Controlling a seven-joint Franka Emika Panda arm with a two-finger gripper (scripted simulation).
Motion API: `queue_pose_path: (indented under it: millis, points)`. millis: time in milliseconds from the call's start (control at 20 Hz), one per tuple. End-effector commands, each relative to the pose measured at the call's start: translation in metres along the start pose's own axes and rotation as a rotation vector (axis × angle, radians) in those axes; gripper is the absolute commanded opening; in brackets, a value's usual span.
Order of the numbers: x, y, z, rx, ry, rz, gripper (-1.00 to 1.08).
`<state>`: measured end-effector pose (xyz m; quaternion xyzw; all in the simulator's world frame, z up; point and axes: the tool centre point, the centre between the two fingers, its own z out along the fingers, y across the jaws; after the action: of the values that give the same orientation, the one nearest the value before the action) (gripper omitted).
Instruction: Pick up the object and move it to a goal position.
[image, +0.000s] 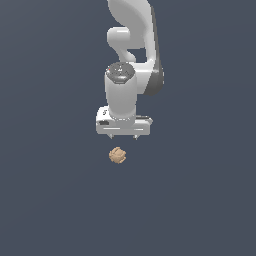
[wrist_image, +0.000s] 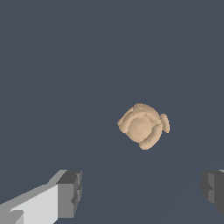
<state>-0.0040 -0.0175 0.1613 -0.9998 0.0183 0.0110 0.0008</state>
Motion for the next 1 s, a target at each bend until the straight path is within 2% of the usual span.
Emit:
queue_pose_path:
  millis: [0, 450, 950]
  points:
    - [0.0, 0.0, 0.0, 0.0, 0.0, 0.0, 1.0]
    - [-0.01, -0.031, 0.0, 0.018, -0.025, -0.055, 1.0]
    - [-0.008, -0.027, 0.004, 0.019, -0.022, -0.008, 1.0]
